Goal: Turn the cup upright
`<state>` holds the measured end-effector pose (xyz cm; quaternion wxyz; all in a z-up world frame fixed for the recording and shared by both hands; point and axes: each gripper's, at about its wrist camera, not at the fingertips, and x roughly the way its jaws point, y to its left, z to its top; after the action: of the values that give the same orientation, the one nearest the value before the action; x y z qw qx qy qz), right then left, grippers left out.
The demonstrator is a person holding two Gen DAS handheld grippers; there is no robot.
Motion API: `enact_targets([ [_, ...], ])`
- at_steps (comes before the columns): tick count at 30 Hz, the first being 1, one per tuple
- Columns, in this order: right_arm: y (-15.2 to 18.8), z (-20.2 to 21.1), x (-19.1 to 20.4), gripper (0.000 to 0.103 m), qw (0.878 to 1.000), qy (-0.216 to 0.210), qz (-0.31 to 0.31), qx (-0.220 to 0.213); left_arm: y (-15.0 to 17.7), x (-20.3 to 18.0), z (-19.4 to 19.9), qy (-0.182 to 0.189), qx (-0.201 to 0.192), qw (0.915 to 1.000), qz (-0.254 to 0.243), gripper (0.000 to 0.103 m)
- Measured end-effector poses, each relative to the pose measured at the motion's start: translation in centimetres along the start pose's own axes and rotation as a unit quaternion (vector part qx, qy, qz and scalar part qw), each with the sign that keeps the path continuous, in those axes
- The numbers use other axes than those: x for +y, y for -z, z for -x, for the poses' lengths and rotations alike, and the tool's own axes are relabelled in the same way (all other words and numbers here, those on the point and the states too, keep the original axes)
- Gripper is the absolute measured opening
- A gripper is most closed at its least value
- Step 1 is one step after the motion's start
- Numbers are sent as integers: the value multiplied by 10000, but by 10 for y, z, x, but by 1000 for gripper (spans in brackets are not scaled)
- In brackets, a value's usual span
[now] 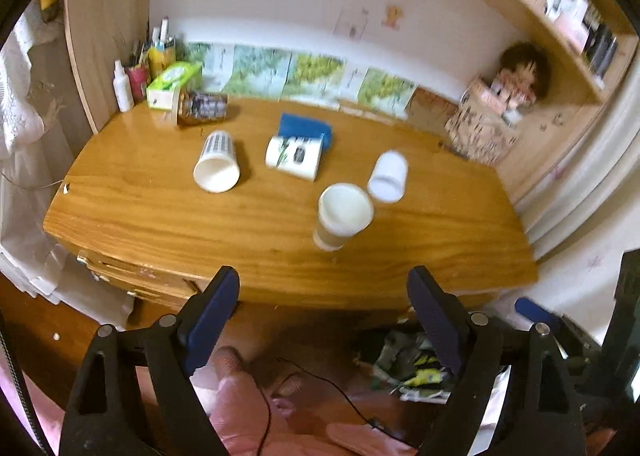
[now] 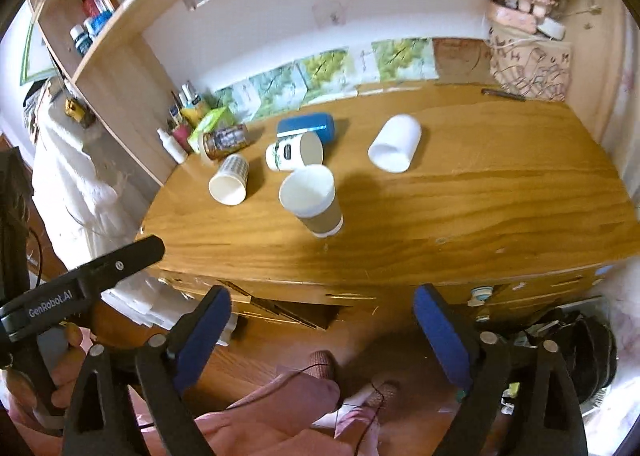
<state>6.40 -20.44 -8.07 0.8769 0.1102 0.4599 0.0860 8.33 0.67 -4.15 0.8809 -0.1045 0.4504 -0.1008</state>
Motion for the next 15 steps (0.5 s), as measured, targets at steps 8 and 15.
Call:
enact_targets([
  [8,-6,59,14,103,9968,179,-91,-779,1,-24,34,-480,-955,9933,-446,101],
  [15,-2,95,26,103,9798,422,45,-1956,6,-29,59,-738,-1766,9801,-532,102],
])
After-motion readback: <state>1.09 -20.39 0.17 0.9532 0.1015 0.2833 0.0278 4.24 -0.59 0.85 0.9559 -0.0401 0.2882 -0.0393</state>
